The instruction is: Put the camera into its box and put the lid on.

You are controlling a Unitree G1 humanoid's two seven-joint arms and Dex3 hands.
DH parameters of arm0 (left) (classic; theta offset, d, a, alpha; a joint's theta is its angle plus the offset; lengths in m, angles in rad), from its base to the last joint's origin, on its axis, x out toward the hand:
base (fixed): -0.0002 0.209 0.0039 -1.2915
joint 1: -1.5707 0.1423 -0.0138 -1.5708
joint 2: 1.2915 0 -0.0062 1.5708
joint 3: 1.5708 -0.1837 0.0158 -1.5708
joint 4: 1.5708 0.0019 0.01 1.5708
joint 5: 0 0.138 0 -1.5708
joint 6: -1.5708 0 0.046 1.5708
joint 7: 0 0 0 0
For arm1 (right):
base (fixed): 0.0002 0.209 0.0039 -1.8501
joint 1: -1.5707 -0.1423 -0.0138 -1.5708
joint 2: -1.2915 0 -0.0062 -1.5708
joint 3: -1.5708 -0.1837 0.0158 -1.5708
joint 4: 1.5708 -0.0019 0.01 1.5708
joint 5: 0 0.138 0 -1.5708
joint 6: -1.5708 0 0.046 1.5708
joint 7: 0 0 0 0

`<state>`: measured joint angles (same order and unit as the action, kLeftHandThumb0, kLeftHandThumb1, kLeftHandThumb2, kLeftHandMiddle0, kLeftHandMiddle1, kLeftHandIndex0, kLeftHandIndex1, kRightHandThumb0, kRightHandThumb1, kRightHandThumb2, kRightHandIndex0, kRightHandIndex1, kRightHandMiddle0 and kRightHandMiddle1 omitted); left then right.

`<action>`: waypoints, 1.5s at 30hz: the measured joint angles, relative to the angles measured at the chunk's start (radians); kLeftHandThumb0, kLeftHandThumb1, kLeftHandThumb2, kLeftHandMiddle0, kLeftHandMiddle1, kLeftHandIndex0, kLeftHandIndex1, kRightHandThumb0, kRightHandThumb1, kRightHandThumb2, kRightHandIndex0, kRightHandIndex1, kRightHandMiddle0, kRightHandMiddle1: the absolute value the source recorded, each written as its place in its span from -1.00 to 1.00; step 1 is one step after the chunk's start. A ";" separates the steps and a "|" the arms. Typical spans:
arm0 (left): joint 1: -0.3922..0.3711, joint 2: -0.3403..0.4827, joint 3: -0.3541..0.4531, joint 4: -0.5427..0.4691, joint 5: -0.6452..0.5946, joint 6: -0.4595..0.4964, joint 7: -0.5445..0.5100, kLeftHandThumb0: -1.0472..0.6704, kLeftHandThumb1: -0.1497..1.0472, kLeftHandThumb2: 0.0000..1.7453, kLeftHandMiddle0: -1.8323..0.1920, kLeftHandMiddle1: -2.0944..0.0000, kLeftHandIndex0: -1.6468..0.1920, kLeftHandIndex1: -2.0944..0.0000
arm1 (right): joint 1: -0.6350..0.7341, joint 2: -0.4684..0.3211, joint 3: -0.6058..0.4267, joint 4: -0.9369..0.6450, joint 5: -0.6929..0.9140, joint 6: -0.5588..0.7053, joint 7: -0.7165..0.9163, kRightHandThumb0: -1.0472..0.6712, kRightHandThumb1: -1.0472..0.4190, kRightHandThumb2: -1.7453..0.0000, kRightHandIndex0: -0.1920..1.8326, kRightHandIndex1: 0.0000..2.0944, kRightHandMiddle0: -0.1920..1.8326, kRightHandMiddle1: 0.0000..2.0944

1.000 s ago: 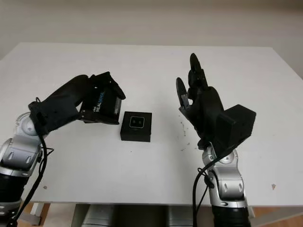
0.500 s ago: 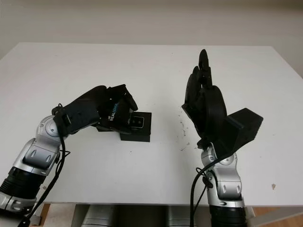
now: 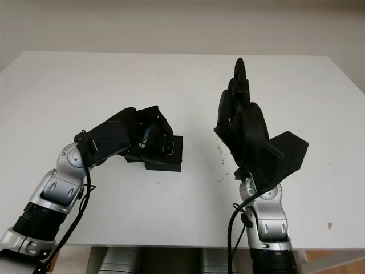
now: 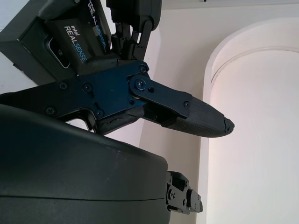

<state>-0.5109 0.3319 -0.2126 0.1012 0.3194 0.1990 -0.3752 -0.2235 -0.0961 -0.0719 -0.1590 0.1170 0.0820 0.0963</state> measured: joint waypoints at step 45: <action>-0.039 -0.078 -0.135 -0.057 0.133 0.155 0.026 0.15 0.88 -0.93 0.51 -0.49 0.54 -0.54 | 0.007 0.028 0.025 -0.001 -0.021 0.015 -0.031 -0.72 -1.00 0.27 -1.00 -1.00 -1.00 -1.00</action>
<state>-0.5500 0.2537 -0.3478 0.0447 0.4521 0.3538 -0.3487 -0.2161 -0.0684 -0.0472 -0.1597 0.0959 0.0966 0.0657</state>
